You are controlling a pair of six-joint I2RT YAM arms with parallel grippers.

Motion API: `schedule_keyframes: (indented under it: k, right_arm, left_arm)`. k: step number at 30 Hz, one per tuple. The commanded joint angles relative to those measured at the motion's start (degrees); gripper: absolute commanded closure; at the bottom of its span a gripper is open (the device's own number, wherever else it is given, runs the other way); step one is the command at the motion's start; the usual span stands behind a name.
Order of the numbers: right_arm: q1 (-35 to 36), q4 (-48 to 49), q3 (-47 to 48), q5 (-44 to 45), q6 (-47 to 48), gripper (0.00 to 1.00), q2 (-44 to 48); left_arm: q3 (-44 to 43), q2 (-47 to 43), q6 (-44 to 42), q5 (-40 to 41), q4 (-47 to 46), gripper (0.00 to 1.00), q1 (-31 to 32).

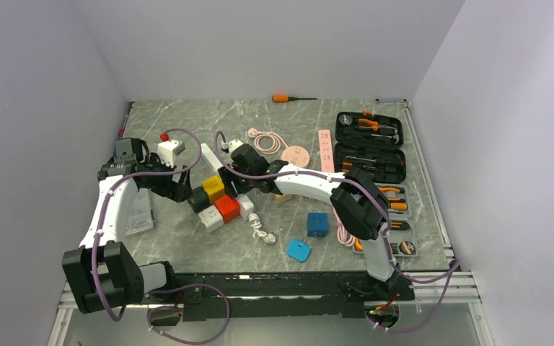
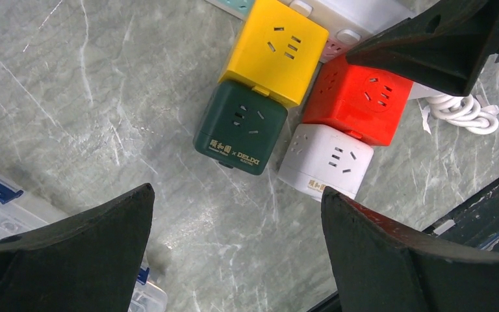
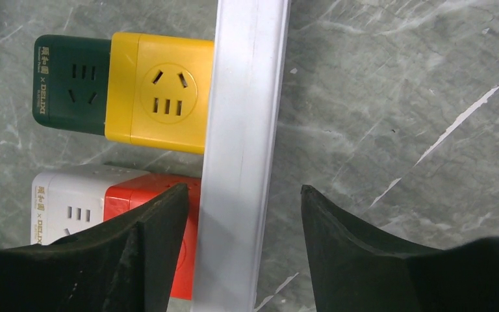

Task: Pull the plug off the socket
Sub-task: Move the socket to the center of the board, then remove the plug from the socket.

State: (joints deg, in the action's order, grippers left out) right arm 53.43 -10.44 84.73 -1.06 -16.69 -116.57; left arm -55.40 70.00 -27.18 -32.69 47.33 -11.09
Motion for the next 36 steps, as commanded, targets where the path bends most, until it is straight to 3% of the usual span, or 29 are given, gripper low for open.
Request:
schedule_keyframes:
  k: [1, 4, 9, 11, 21, 22, 23, 26, 28, 31, 36]
  right_arm:
    - [0.6, -2.1, 1.3, 1.0, 0.7, 0.34, -0.3]
    - [0.5, -4.7, 5.7, 1.1, 1.6, 0.42, -2.6]
    - [0.5, -4.3, 4.6, -0.1, 0.9, 0.73, -3.1]
    - [0.6, -3.2, 1.8, -0.3, 0.0, 0.81, -1.4]
    - [4.5, -4.1, -11.8, 10.2, -9.7, 0.96, 9.4]
    - [5.1, -4.2, -12.6, 11.0, -10.4, 0.95, 10.3]
    - [5.4, -4.3, -13.2, 11.4, -10.9, 0.88, 10.9]
    - [5.2, -5.4, -12.1, 12.5, -11.0, 0.42, 11.4]
    - [4.3, -6.3, -9.6, 12.4, -9.8, 0.23, 11.0]
    - [1.2, -7.3, -4.3, 9.5, -8.6, 0.14, 9.6]
    - [-3.1, -10.0, 7.0, 3.6, -7.3, 0.13, 4.0]
  left_arm:
    - [0.8, 0.0, 0.3, -0.4, -2.8, 0.01, 0.2]
    - [0.9, 0.2, 0.3, -0.6, -2.9, 0.01, 0.4]
    - [1.2, -0.1, -0.2, -0.5, -3.2, 0.01, 0.5]
    - [1.4, 0.0, -0.2, -0.3, -3.8, 0.01, 0.9]
    - [2.7, 1.9, 1.5, 0.7, -8.2, 0.01, 7.2]
    - [2.9, 2.0, 1.6, 0.3, -8.5, 0.01, 7.5]
    - [3.2, 2.0, 1.7, 0.1, -8.8, 0.01, 7.8]
    - [3.4, 1.6, 1.5, -0.6, -9.0, 0.01, 8.2]
    - [3.3, 0.8, 1.0, -0.5, -8.6, 0.01, 8.2]
    - [3.1, -1.4, 0.0, -0.2, -7.8, 0.01, 8.2]
    - [3.0, -5.3, -1.5, -0.7, -6.3, 0.01, 7.9]
